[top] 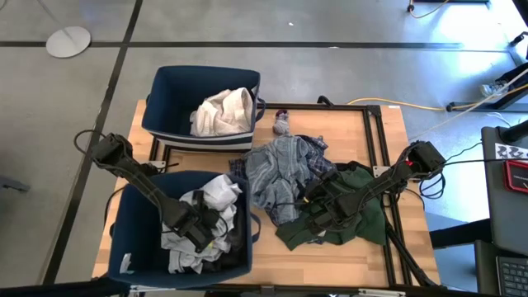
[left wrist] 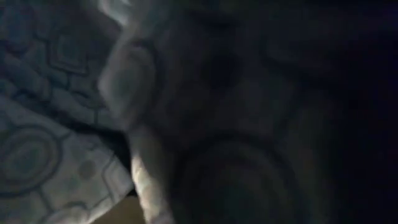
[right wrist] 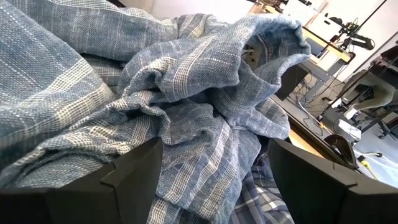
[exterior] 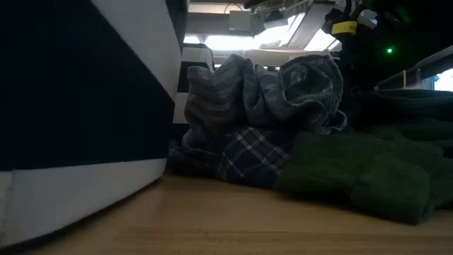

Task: Sort clothes
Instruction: Put the light blue patient gown into the bottom blue laundry organizer

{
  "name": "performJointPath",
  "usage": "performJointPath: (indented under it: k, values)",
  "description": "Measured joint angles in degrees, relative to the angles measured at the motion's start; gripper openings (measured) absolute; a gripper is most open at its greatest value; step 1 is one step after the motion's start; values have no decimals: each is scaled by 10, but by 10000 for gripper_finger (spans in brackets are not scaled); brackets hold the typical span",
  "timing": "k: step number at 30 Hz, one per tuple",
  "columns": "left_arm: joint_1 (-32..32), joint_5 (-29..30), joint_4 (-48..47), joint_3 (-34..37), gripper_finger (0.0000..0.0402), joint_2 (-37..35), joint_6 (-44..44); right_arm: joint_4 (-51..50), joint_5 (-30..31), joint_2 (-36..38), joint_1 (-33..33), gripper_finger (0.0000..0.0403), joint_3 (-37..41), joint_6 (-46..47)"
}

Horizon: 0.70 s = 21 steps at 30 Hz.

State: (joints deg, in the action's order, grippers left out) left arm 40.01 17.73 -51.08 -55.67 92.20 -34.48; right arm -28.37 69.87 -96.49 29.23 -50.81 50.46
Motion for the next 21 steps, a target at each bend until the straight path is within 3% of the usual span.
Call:
performJointPath:
  k: [7, 15, 21]
  values:
    - [0, -17, -51, -64, 40, -20, 36, 2, 0, 0, 0, 291, 0, -9]
    - [1, -8, -163, -193, 40, -46, 46, 4, 0, 0, 0, 291, 0, -9]
    - [14, 77, -154, -260, 40, -69, 82, 4, 0, 0, 0, 291, 0, -9]
